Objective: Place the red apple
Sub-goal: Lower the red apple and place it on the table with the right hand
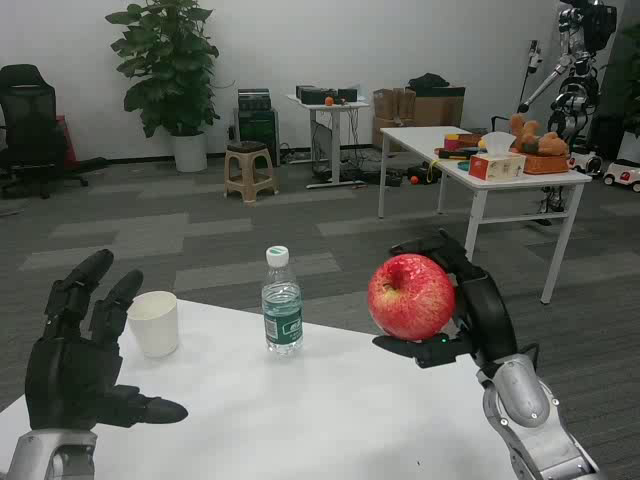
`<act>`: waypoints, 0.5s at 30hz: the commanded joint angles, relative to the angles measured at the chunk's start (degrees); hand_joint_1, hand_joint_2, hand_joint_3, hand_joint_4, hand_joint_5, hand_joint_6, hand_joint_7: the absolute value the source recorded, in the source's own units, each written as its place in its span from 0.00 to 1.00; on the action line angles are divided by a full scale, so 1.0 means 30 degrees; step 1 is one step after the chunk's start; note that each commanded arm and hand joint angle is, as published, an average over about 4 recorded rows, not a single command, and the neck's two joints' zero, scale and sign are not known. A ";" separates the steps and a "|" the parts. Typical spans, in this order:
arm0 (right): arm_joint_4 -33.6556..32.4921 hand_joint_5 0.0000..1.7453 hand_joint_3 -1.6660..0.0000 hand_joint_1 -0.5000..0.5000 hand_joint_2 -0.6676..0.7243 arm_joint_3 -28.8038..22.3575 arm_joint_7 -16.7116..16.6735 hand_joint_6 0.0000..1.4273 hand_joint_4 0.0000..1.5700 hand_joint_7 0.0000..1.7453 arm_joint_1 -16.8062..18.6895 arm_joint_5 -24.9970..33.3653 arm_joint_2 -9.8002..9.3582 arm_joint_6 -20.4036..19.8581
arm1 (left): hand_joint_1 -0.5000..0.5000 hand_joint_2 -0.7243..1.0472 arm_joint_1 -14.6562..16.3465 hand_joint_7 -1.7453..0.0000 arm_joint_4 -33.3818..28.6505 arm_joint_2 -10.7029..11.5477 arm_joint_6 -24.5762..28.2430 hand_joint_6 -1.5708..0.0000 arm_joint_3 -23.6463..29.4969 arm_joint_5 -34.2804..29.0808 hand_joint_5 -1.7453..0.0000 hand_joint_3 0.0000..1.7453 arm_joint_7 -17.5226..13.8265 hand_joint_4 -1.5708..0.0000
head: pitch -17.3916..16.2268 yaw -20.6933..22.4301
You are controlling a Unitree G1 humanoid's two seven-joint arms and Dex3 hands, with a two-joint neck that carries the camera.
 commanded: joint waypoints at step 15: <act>0.0062 0.87 0.52 0.33 0.23 0.0240 -0.0180 0.58 0.73 0.84 -0.0271 0.0184 0.0303 -0.0200 | 0.07 0.35 0.0031 0.60 0.0216 0.0369 -0.0399 1.00 -0.0029 -0.0267 0.65 0.00 -0.0075 1.00 | -0.0595 0.0256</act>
